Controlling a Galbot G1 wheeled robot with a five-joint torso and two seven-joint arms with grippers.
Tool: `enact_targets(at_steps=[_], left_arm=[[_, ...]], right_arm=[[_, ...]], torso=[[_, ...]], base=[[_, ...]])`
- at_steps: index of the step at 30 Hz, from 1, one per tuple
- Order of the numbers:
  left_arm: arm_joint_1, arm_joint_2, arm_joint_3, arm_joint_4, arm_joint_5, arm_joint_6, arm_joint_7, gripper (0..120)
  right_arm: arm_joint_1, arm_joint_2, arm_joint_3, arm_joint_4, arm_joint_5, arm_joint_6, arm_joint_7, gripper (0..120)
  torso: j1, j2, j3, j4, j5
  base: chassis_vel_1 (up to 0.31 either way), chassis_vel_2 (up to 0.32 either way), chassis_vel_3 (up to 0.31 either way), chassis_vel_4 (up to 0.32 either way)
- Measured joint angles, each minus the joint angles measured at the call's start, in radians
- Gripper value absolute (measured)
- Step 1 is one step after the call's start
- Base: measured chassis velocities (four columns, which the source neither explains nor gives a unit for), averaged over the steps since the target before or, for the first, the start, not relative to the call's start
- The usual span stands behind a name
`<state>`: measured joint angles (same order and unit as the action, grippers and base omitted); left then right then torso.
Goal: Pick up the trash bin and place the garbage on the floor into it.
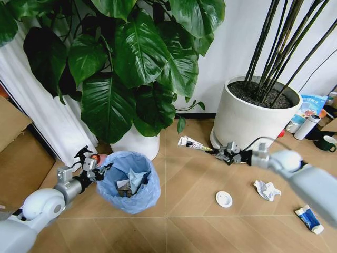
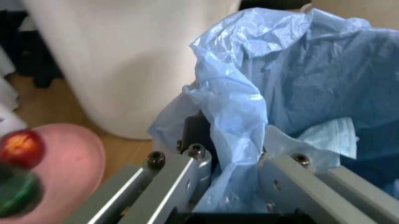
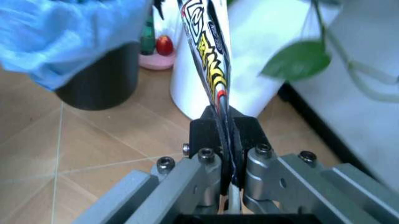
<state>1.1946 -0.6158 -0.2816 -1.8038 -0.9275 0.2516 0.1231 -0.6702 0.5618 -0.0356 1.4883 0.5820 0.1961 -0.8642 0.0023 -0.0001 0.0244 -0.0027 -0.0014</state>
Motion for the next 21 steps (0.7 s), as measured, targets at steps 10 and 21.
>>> enact_targets(at_steps=[10,21], left_arm=[[-0.063,-0.019,0.094,0.019,0.003,0.001,-0.002,0],[-0.151,-0.025,0.185,0.034,-0.010,0.007,-0.009,0]], right_arm=[[-0.011,-0.134,0.060,0.210,0.031,-0.010,-0.027,0],[0.146,-0.125,-0.119,0.211,-0.001,0.010,-0.098,0]], torso=[[0.000,0.000,0.000,0.0004,-0.0001],[0.000,0.000,0.000,-0.0001,-0.0008]], base=[[0.000,0.000,0.000,0.000],[0.000,0.000,0.000,0.000]])
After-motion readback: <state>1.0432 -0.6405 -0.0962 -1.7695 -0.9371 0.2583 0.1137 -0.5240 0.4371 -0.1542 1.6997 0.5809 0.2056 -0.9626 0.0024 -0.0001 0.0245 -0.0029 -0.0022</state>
